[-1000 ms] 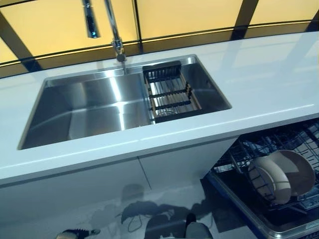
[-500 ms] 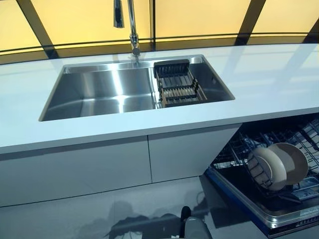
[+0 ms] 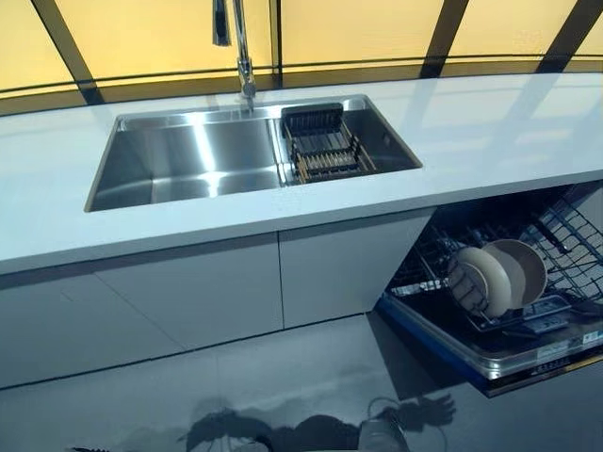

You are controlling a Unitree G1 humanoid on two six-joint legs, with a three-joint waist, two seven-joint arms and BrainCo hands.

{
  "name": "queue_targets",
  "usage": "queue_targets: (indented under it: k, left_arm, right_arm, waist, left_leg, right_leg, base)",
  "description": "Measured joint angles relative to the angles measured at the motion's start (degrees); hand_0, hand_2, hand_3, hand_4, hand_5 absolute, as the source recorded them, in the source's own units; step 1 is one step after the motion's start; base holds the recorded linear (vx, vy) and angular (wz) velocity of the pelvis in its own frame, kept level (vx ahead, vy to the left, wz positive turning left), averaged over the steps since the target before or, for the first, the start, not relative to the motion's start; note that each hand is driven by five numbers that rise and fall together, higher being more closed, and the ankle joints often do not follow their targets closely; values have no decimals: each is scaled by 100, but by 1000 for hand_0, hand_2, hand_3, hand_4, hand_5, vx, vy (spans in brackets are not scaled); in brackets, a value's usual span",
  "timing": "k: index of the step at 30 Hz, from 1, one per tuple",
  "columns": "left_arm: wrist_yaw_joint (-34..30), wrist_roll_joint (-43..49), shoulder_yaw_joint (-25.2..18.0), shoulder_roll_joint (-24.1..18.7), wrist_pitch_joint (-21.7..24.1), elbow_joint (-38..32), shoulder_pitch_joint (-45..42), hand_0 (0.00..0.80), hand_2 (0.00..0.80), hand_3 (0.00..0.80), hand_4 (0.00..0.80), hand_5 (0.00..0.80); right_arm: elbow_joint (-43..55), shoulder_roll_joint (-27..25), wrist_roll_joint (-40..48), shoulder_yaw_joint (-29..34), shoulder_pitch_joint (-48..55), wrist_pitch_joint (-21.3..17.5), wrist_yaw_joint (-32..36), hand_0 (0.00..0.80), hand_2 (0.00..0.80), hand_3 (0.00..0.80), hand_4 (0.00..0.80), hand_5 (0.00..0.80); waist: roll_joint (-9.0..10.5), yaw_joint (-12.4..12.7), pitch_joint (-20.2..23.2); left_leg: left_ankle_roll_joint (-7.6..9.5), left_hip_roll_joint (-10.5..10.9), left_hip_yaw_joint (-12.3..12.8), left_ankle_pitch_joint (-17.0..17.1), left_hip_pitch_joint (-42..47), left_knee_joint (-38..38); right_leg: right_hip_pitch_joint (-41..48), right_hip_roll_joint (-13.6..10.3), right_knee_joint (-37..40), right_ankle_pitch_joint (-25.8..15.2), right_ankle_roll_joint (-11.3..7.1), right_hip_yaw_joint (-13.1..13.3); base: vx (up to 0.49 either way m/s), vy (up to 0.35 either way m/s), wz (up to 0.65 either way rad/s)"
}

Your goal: Take plates into dishwasher

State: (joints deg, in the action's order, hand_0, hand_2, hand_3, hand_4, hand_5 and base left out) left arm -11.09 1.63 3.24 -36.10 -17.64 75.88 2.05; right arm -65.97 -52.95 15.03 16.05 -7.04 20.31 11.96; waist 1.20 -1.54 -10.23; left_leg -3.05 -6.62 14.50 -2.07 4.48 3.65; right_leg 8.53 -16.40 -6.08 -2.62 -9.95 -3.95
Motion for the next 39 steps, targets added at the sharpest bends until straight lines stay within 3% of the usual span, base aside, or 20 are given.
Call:
queue_targets:
  k: [1,2,3,6,8,11,13,15,21,23,25,26,27,29,31,32,34,35,38,39]
  left_arm:
    - [-18,0,1,-70,1,-4,21,0,0,0,0,0]
    - [-29,-4,-3,-68,0,-46,34,0,0,0,0,0]
    - [-54,-8,-2,-15,5,-136,82,0,0,0,0,0]
    - [-40,-17,3,-37,-39,-187,302,0,0,0,0,0]
    - [-158,-18,31,59,-51,-287,567,0,0,0,0,0]
    - [-302,-13,136,84,-17,-328,799,0,0,0,0,0]
    - [-283,-13,199,131,-12,-282,786,0,0,0,0,0]
    - [-262,-11,263,131,-23,-281,738,0,0,0,0,0]
    - [-11,-19,69,136,-239,-71,231,0,0,0,0,0]
    - [-2,-19,-10,163,-295,7,121,0,0,0,0,0]
    - [-26,-20,1,201,-274,69,257,0,0,0,0,0]
    - [-38,-19,-8,206,-269,65,309,0,0,0,0,0]
    - [-60,-18,-43,231,-238,73,437,0,0,0,0,0]
    - [-128,-17,-111,271,-215,74,403,0,0,0,0,0]
    - [-142,-11,-109,379,-100,63,409,0,0,0,0,0]
    - [-145,-11,-102,433,5,48,393,0,0,0,0,0]
    - [-187,-1,-68,431,64,-38,531,0,0,0,0,0]
    - [-206,19,67,370,112,-124,706,0,0,0,0,0]
    - [-305,154,183,327,146,-163,726,0,0,0,0,0]
    - [-294,147,207,299,146,-153,761,0,0,0,0,0]
  right_arm:
    - [-9,243,45,-32,35,3,24,0,0,0,0,0]
    - [-23,355,46,-109,45,5,11,0,0,0,0,0]
    - [-47,539,90,-156,48,9,5,0,0,0,0,0]
    - [-100,822,143,-408,43,16,-37,0,0,0,0,0]
    - [-315,881,144,-467,199,13,-89,0,0,0,0,0]
    - [-465,876,215,-471,371,8,-135,0,0,0,0,0]
    - [-472,868,263,-473,375,-7,-136,0,0,0,0,0]
    - [-490,917,272,-481,406,-10,-139,0,0,0,0,0]
    - [-447,964,362,-554,259,9,-139,0,0,0,0,0]
    - [-444,937,367,-550,237,7,-127,0,0,0,0,0]
    - [-618,904,582,-542,272,3,-143,0,0,0,0,0]
    - [-644,888,650,-535,279,1,-152,0,0,0,0,0]
    - [-658,932,835,-467,279,-52,-236,0,0,0,0,0]
    - [-689,1288,1107,-348,232,-109,-284,0,0,0,0,0]
    - [-622,1229,1155,-268,242,-132,-431,0,0,0,0,0]
    - [-624,1199,1151,-212,281,-133,-529,0,0,0,0,0]
    - [-621,1237,1164,-140,325,-117,-725,0,0,0,0,0]
    - [-670,1339,1194,-109,268,-90,-813,0,0,0,0,0]
    - [-707,1374,1268,-108,2,-112,-931,0,0,0,0,0]
    - [-723,1404,1270,-127,-41,-114,-929,0,0,0,0,0]
  waist:
    - [155,15,89]
    - [137,21,111]
    - [24,92,168]
    - [58,92,186]
    - [-98,80,265]
    - [-25,18,291]
    - [-34,-72,310]
    - [-19,-63,317]
    - [-161,-57,255]
    - [-301,-38,197]
    - [-370,-119,151]
    - [-396,-112,146]
    - [-423,-157,120]
    - [207,-25,120]
    - [153,-150,160]
    - [-8,-208,232]
    - [-271,-235,300]
    - [-153,-208,221]
    - [33,-232,108]
    - [54,-230,39]
  left_leg:
    - [-146,3,-179,79,-95,-21]
    - [-242,-57,-207,163,-153,-44]
    - [-322,-251,-300,273,-319,-47]
    - [-570,-456,-314,504,-491,-84]
    - [-512,-694,-499,642,-629,-297]
    - [-556,-763,-501,561,-624,-595]
    - [-409,-740,-397,651,-728,-404]
    - [-408,-741,-384,807,-716,-419]
    - [-622,-762,-425,1168,-572,-536]
    - [-486,-845,-374,1299,-611,-539]
    - [-90,-776,-114,1802,-976,-546]
    - [-58,-792,-23,1932,-1021,-658]
    - [-65,-797,314,1277,-1155,-659]
    - [-103,-223,616,480,-1194,1070]
    - [-112,56,554,-38,-783,1534]
    - [-119,163,529,-147,-374,1070]
    - [71,386,410,-369,198,-251]
    - [116,470,250,-147,220,-503]
    - [227,545,265,-100,183,-477]
    - [248,481,282,-92,161,-408]
  right_leg:
    - [70,31,227,-94,-94,10]
    - [27,117,249,-13,-177,-71]
    - [-145,351,269,115,-168,-165]
    - [-174,560,543,524,45,-286]
    - [-295,825,500,532,238,-345]
    - [-400,895,508,504,340,-489]
    - [-404,897,463,469,298,-526]
    - [-431,829,362,497,256,-510]
    - [-416,919,229,567,253,-608]
    - [-420,1059,164,647,327,-663]
    - [-644,1146,-309,936,550,-832]
    - [-776,1127,-448,1031,652,-854]
    - [-925,1071,-622,1108,735,-1090]
    - [-916,380,-534,979,757,-1229]
    - [-582,432,116,605,616,-1191]
    - [-581,593,196,471,571,-1218]
    - [-855,829,112,398,567,-1286]
    - [-1145,765,-205,426,527,-1305]
    - [-1501,585,-788,388,483,-1293]
    - [-1545,546,-808,293,341,-1227]
  base:
    - [-203,-242,-19]
    - [-303,-428,-15]
    - [-268,-425,-22]
    - [-232,-352,-14]
    - [-190,-252,21]
    - [-134,-189,23]
    - [-124,-210,12]
    - [-93,-254,3]
    - [-90,-244,7]
    - [-276,-194,37]
    - [-253,-154,100]
    - [-232,-137,110]
    - [-189,-105,77]
    - [-164,-74,47]
    - [-99,49,61]
    - [-108,75,52]
    - [-140,41,33]
    - [-133,12,15]
    - [-217,-109,-25]
    - [-280,-286,-9]
